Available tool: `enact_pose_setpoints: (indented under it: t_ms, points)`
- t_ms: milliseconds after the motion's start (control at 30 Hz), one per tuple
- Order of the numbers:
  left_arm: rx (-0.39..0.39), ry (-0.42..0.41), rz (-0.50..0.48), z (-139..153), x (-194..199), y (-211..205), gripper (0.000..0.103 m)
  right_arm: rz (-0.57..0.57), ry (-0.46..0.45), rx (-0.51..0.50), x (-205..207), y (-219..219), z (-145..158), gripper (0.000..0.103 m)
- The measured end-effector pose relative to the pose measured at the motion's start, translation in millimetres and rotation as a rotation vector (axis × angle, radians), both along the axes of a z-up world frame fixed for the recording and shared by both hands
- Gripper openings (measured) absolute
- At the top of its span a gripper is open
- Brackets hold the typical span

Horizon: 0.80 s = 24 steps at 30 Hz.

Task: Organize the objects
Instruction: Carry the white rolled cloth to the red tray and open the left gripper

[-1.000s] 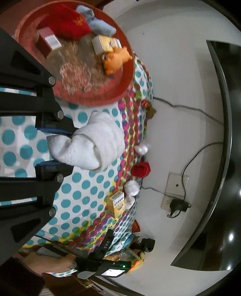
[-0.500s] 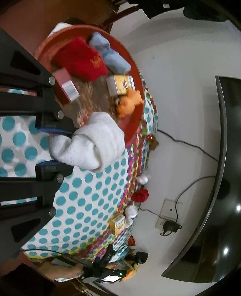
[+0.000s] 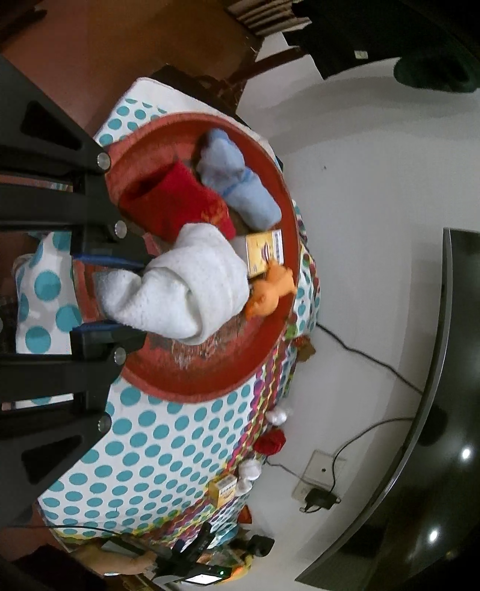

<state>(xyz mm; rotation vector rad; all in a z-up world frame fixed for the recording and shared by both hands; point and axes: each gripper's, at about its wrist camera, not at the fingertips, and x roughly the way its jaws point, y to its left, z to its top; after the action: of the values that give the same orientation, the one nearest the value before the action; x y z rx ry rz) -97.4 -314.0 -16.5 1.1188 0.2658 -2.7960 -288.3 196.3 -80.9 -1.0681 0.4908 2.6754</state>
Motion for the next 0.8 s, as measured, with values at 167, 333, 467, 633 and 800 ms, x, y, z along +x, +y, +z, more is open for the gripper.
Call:
enact_pose_setpoints:
  t_ms: [167,333,467,633,800]
  points:
    - [-0.006,-0.004,0.022,-1,6,-14,0.023,-0.002,-0.001,0.000,1,-1,0,0.103]
    - [0.010,-0.020,0.043,-7,10,-26,0.023,-0.001,-0.002,0.003,0,0,0,0.103]
    - [0.021,-0.027,0.052,-11,12,-29,0.023,-0.020,0.004,0.010,3,0,-1,0.103]
    - [0.014,-0.025,0.059,-11,10,-30,0.023,-0.074,0.020,-0.012,10,8,0,0.103]
    - [0.011,-0.021,0.071,-11,9,-35,0.023,-0.134,0.025,-0.058,16,21,-2,0.103]
